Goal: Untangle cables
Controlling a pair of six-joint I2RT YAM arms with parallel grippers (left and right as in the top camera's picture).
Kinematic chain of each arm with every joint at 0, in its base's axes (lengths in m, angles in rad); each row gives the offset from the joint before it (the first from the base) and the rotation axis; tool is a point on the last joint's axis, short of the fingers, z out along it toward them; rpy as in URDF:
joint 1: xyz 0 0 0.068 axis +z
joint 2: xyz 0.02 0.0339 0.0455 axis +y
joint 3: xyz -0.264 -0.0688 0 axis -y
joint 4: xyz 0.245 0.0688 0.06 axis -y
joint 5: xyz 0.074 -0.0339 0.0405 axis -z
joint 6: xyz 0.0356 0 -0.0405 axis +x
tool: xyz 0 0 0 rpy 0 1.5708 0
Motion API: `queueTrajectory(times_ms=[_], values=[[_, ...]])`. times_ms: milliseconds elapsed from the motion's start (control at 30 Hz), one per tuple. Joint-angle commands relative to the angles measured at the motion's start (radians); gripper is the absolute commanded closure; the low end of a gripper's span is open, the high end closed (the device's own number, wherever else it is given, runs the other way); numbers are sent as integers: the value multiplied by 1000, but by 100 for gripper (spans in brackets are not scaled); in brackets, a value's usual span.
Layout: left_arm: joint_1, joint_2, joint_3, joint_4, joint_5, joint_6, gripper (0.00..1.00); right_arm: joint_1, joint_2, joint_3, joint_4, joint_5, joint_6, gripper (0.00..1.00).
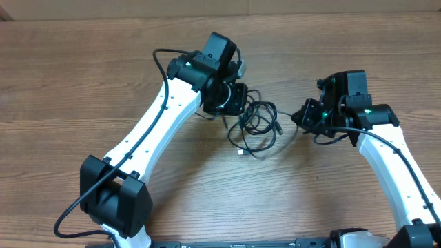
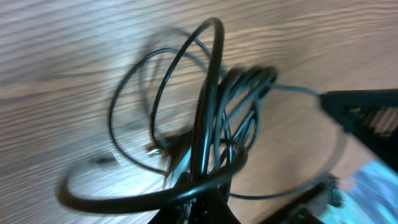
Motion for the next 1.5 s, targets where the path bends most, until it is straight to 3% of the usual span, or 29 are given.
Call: queueTrajectory(times_ms=[0, 100, 167, 367, 533, 733, 800, 867, 933, 1000, 1067, 1133, 1233, 1467], values=[[18, -8, 16, -20, -50, 105, 96, -5, 2, 25, 1, 99, -2, 96], [18, -8, 16, -22, 17, 217, 96, -5, 2, 25, 9, 6, -67, 96], [18, -8, 16, -35, -28, 240, 96, -6, 2, 25, -4, 52, -81, 96], [79, -20, 18, -111, -335, 106, 96, -8, 2, 25, -90, 469, 56, 96], [177, -74, 23, -129, -367, 75, 96, -8, 2, 25, -128, 689, 146, 96], [285, -193, 23, -97, -362, 74, 96, -8, 2, 25, -129, 721, 192, 96], [301, -230, 23, -74, -263, 80, 96, -7, 2, 25, -109, 658, 201, 96], [302, -253, 23, -50, -106, 137, 96, -5, 2, 25, -60, 452, 92, 96], [288, -263, 23, -28, 60, 206, 96, -5, 2, 25, -4, 163, -55, 85], [265, -263, 23, -10, 179, 261, 96, -5, 2, 25, 40, -113, -169, 64], [239, -261, 23, -3, 240, 306, 96, -5, 2, 25, 80, -338, -238, 46], [212, -259, 23, -2, 235, 320, 96, -5, 2, 25, 119, -475, -248, 35], [166, -256, 23, 7, 231, 323, 96, -5, 2, 25, 178, -585, -248, 32], [121, -256, 23, 69, 361, 322, 96, 27, 2, 25, 206, -534, -248, 27]])
